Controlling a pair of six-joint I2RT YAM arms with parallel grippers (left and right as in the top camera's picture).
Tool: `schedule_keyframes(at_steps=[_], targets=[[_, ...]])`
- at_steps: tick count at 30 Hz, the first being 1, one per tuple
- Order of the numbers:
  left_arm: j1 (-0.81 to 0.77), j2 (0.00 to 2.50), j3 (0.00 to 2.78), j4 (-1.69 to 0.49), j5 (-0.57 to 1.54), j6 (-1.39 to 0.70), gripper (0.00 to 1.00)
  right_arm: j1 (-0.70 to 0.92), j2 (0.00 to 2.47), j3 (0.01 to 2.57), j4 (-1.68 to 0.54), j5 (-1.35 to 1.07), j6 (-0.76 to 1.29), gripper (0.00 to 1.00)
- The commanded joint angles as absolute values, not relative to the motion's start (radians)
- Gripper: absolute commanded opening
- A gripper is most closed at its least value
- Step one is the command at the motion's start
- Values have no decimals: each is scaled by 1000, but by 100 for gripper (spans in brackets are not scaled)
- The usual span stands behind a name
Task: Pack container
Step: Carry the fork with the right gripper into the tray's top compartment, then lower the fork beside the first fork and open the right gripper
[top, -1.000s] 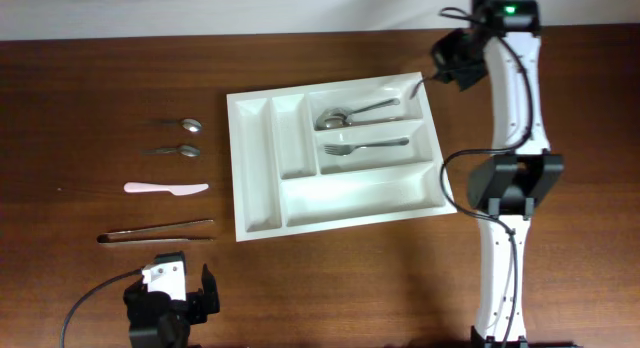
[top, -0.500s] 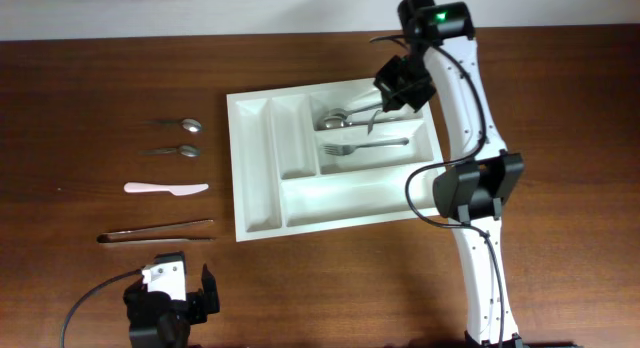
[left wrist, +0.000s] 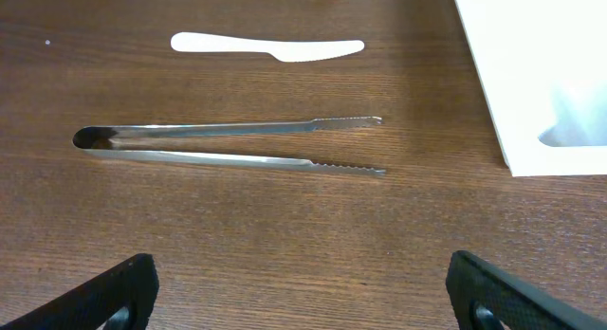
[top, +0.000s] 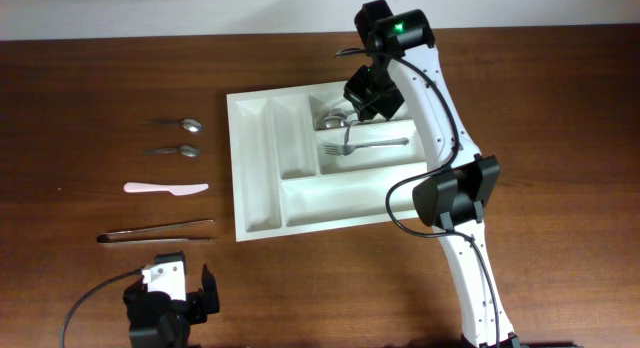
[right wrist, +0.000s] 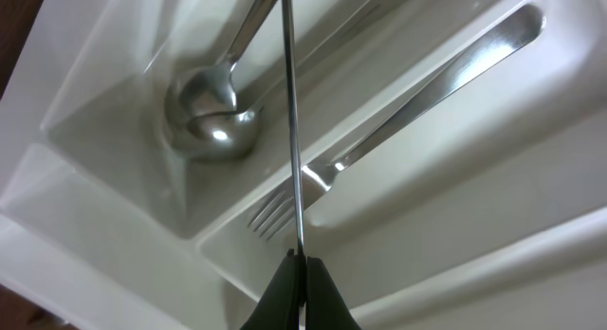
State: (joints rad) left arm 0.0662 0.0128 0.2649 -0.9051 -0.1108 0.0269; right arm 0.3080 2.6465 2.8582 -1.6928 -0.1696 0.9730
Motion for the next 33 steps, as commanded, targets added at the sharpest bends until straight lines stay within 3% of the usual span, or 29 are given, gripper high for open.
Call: schedule_keyframes(at_steps=[1, 12, 22, 33], targets=[[71, 6, 262, -905, -104, 43, 99, 300, 2597, 2873, -1699, -91, 984, 4], [71, 6, 262, -905, -104, 43, 99, 301, 2447, 2873, -1699, 117, 980, 4], [71, 6, 262, -905, -104, 43, 99, 301, 2445, 2872, -1699, 117, 1029, 4], [71, 6, 262, -905, -104, 43, 99, 301, 2445, 2832, -1699, 151, 1300, 4]])
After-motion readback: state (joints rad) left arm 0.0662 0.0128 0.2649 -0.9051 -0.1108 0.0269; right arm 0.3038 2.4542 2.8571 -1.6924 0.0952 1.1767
